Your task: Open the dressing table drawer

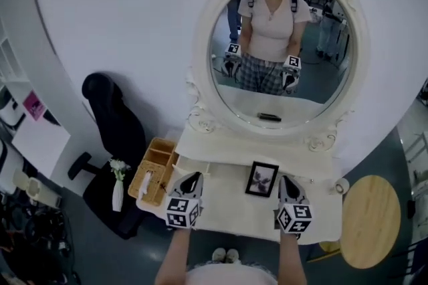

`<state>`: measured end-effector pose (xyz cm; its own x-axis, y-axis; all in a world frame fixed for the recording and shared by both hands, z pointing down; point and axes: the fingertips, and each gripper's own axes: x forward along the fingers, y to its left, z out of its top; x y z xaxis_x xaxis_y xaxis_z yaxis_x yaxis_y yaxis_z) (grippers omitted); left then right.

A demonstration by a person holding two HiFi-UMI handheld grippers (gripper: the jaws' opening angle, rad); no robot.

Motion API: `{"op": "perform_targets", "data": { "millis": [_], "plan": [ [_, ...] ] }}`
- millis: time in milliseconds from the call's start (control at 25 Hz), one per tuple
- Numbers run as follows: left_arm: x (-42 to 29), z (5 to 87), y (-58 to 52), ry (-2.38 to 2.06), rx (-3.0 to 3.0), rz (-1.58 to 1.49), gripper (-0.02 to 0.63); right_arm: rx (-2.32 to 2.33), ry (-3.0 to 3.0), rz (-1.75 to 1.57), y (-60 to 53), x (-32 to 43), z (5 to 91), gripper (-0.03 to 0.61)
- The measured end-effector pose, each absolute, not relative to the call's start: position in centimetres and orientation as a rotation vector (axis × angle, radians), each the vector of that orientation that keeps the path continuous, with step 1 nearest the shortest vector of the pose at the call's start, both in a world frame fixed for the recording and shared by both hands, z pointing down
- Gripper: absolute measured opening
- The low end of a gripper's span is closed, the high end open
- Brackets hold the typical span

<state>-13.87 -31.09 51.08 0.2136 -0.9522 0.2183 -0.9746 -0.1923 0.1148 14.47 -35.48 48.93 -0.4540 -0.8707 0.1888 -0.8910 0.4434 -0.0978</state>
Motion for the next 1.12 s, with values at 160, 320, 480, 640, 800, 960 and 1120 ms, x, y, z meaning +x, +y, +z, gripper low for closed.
{"op": "perform_targets", "data": {
  "millis": [160, 320, 480, 640, 800, 960, 1120],
  "plan": [
    [-13.3, 49.9, -31.4, -1.810, 2.294, 0.086, 0.028, 1.682, -2.538, 0.221, -34.8, 18.4, 47.6, 0.017],
    [-12.5, 49.3, -32.1, -1.770, 2.329, 0.087, 0.028, 1.763, -2.492, 0.183, -34.7, 21.5, 46.8, 0.017],
    [-11.7, 49.1, -32.7, -1.752, 2.356, 0.096, 0.026, 1.817, -2.469, 0.149, -34.9, 23.7, 46.1, 0.015],
    [-11.1, 48.8, -33.0, -1.739, 2.367, 0.094, 0.026, 1.849, -2.458, 0.133, -34.7, 24.8, 45.7, 0.014],
    [-10.7, 49.1, -32.8, -1.724, 2.355, 0.088, 0.028, 1.834, -2.446, 0.154, -34.4, 25.2, 46.1, 0.014],
    [-10.5, 49.5, -32.4, -1.718, 2.343, 0.092, 0.026, 1.820, -2.446, 0.178, -34.0, 25.4, 46.7, 0.014],
    [-10.2, 49.7, -32.4, -1.717, 2.343, 0.103, 0.027, 1.816, -2.445, 0.197, -33.8, 25.4, 47.2, 0.014]
  ]
}}
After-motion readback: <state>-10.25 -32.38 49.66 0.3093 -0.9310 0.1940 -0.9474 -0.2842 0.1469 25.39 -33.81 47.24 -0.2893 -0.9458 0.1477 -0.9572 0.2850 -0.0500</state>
